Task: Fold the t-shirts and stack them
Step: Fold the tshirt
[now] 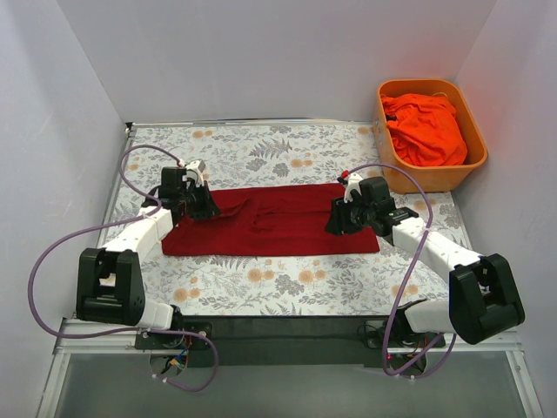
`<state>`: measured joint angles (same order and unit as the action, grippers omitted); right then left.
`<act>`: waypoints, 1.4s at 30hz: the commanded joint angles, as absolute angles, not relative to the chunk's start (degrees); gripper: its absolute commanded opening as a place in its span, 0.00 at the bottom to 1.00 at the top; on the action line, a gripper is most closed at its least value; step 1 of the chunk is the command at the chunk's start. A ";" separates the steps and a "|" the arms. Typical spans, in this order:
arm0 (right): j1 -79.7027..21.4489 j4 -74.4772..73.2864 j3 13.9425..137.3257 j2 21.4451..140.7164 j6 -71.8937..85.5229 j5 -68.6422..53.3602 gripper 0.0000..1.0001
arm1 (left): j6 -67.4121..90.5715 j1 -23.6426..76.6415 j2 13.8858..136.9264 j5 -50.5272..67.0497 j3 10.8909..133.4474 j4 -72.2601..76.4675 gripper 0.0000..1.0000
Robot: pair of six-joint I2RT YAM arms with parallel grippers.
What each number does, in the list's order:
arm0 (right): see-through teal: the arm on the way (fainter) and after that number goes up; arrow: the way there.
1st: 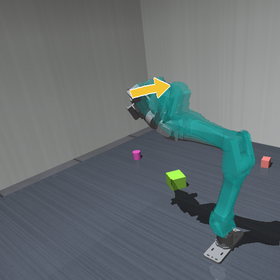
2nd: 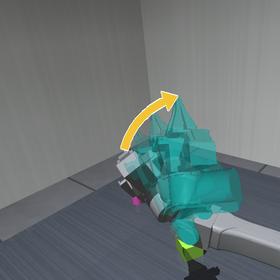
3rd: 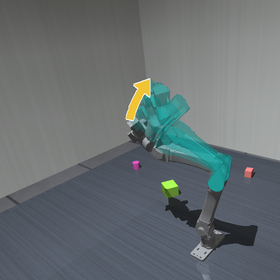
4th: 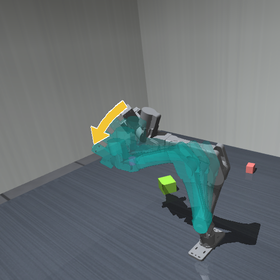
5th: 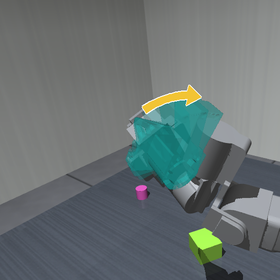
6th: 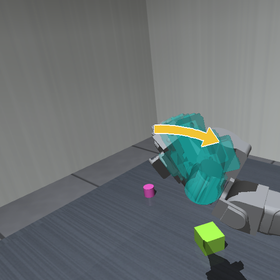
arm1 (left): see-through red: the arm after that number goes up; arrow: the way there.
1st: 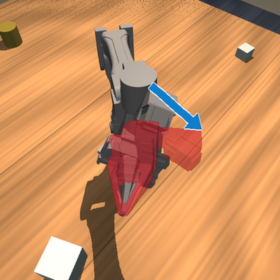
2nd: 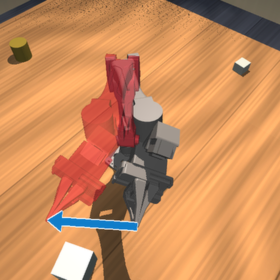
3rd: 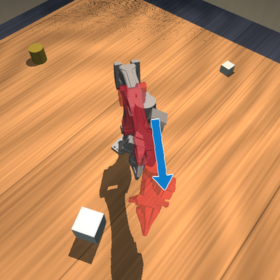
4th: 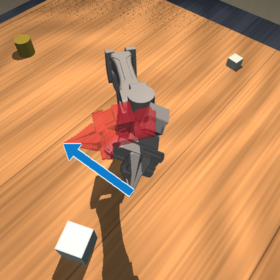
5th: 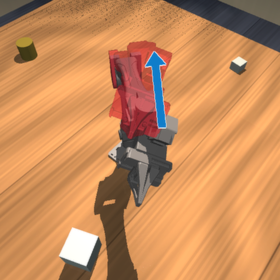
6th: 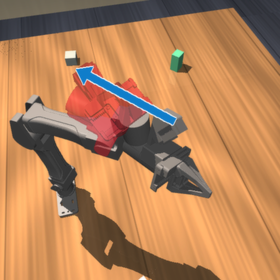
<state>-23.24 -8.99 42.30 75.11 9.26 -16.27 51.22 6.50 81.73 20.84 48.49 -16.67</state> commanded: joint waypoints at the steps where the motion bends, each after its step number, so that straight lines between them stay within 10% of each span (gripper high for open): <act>1: -23.38 -7.82 42.10 73.21 9.58 -16.87 0.44 | 53.43 6.50 78.66 22.41 46.50 -17.14 0.00; 11: -23.38 -7.56 41.84 73.30 9.58 -17.05 0.44 | 57.82 6.59 78.76 22.77 41.14 -17.14 0.05; 18: -23.38 -7.65 42.28 73.21 9.41 -17.31 0.44 | 63.45 6.59 71.82 18.64 41.31 -18.37 0.57; 42: -23.29 -18.63 48.69 85.24 10.81 -1.68 0.44 | 87.53 6.50 85.58 -5.27 45.08 -19.34 0.55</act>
<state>-23.27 -14.83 46.72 83.33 10.35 -5.74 84.53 6.50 81.65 -1.10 42.74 -18.57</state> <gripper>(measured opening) 0.442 0.551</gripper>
